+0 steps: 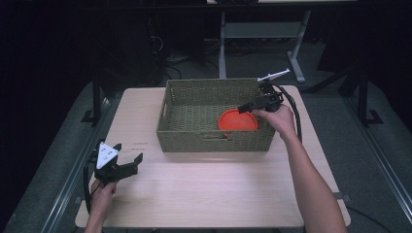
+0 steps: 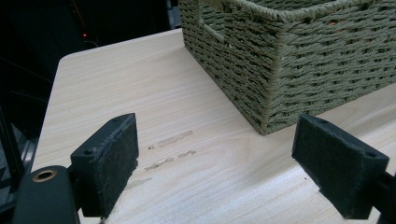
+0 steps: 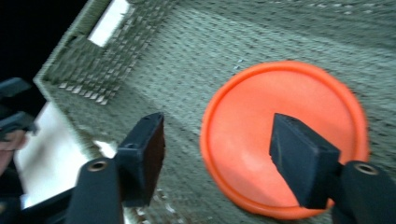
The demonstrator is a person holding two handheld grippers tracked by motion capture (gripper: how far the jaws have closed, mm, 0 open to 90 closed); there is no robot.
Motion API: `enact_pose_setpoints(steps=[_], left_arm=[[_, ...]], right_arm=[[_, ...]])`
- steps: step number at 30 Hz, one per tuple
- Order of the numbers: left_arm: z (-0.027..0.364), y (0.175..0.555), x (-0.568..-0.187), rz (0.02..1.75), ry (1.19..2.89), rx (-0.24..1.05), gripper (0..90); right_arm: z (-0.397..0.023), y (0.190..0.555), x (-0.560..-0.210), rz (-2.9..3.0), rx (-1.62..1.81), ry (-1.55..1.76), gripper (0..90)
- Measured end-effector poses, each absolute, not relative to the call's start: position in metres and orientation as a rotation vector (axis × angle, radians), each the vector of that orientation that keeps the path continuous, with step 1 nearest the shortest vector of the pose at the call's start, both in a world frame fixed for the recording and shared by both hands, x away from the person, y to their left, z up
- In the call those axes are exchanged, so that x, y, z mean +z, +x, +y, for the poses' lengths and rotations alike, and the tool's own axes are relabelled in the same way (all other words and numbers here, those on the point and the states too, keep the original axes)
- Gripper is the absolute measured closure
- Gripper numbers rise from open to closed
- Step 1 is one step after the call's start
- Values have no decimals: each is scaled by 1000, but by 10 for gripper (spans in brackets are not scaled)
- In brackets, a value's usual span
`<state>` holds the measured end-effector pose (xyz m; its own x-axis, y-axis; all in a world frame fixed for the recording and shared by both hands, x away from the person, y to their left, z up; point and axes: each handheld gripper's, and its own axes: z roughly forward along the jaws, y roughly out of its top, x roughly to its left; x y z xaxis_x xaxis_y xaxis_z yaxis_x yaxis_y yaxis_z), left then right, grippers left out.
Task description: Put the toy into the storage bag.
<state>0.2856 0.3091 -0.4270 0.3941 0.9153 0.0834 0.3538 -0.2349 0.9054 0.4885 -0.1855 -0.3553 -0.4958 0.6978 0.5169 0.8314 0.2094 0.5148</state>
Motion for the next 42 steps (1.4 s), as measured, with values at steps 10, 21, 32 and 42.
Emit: enact_pose_setpoints(steps=[10, 21, 32, 42], left_arm=[[308, 286, -427, 1103, 1789, 813, 141], [308, 285, -428, 1101, 1795, 812, 141], [307, 285, -428, 1104, 1801, 813, 141], [307, 285, -428, 1098, 1793, 815, 141]], right_arm=[[-186, 478, -346, -2290, -1218, -1410, 308], [-189, 461, -337, -2319, -1240, -1348, 284], [-198, 446, -337, -2324, -1261, -1316, 276], [-209, 428, -338, -2324, -1289, -1294, 274]])
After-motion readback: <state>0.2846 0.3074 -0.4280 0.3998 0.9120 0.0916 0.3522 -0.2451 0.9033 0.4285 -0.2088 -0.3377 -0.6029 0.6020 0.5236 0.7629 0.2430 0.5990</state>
